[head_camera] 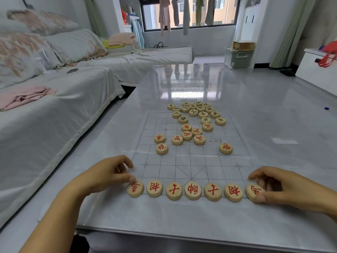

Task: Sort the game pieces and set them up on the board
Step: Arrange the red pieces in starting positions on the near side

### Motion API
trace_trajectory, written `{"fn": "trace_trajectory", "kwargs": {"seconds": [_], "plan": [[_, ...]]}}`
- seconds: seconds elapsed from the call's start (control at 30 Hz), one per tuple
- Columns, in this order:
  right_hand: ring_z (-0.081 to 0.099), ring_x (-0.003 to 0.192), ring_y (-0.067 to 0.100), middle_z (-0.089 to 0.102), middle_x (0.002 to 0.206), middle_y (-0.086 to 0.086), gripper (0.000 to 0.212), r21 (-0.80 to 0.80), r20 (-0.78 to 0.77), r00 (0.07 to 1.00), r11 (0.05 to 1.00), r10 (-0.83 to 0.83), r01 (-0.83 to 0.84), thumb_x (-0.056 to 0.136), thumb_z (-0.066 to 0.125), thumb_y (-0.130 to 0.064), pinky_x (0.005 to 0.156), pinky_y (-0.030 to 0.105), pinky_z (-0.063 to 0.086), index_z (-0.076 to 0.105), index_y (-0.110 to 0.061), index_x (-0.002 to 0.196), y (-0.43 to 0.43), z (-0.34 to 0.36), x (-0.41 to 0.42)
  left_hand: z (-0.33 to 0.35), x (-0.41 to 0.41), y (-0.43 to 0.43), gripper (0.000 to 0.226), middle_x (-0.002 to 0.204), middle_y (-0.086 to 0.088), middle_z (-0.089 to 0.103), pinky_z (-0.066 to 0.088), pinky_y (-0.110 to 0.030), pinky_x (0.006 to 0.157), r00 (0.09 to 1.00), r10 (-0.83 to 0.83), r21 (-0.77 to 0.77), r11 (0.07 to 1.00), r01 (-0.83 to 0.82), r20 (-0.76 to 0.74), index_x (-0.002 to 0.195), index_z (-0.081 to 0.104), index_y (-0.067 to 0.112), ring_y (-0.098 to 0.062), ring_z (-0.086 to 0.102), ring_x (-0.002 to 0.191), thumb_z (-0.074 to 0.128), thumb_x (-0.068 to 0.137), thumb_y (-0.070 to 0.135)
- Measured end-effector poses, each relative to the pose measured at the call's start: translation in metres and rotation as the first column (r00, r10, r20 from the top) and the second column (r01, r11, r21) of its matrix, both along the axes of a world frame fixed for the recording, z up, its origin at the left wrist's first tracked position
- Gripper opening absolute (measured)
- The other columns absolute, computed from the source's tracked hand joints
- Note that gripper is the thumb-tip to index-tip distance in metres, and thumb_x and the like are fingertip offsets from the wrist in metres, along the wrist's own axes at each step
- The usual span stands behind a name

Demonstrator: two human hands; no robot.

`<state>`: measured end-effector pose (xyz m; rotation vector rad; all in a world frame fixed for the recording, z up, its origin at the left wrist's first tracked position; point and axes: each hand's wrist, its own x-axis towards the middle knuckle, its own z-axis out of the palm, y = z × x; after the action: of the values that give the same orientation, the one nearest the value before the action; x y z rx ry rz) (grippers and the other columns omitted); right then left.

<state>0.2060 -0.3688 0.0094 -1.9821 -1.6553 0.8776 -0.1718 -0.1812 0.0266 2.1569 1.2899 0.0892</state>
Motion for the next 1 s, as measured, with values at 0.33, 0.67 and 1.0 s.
{"fn": "trace_trajectory", "kwargs": {"seconds": [0.33, 0.67, 1.0], "plan": [[0.064, 0.071, 0.006, 0.069, 0.077, -0.008, 0.092, 0.107, -0.046, 0.975, 0.969, -0.217, 0.221, 0.026, 0.037, -0.1, 0.066, 0.022, 0.049, 0.063, -0.037, 0.087, 0.019, 0.003, -0.005, -0.013, 0.064, 0.01, 0.042, 0.149, 0.008, 0.034, 0.025, -0.026, 0.114, 0.98, -0.198, 0.339, 0.923, 0.184, 0.008, 0.137, 0.042, 0.027, -0.011, 0.032, 0.137, 0.039, 0.097, 0.014], [0.062, 0.08, 0.013, 0.066, 0.085, -0.005, 0.006, 0.132, 0.019, 0.964, 0.956, -0.267, 0.262, 0.088, 0.055, -0.028, 0.071, 0.026, 0.049, 0.06, -0.031, 0.086, 0.033, 0.002, -0.006, -0.027, 0.084, 0.032, 0.046, 0.154, 0.005, 0.025, 0.019, -0.031, 0.118, 0.986, -0.166, 0.368, 0.918, 0.15, 0.011, 0.142, 0.033, 0.024, -0.011, 0.023, 0.142, 0.033, 0.098, 0.013], [0.054, 0.097, 0.003, 0.054, 0.107, -0.019, 0.027, 0.191, 0.073, 0.966, 0.954, -0.25, 0.232, 0.079, 0.038, -0.056, 0.077, 0.019, 0.042, 0.051, -0.042, 0.098, 0.05, 0.003, -0.013, -0.029, 0.087, 0.034, 0.047, 0.156, 0.008, 0.019, 0.014, -0.028, 0.118, 0.983, -0.175, 0.299, 0.936, 0.186, -0.062, 0.145, 0.025, 0.026, -0.01, 0.017, 0.143, 0.034, 0.099, 0.022]]}}
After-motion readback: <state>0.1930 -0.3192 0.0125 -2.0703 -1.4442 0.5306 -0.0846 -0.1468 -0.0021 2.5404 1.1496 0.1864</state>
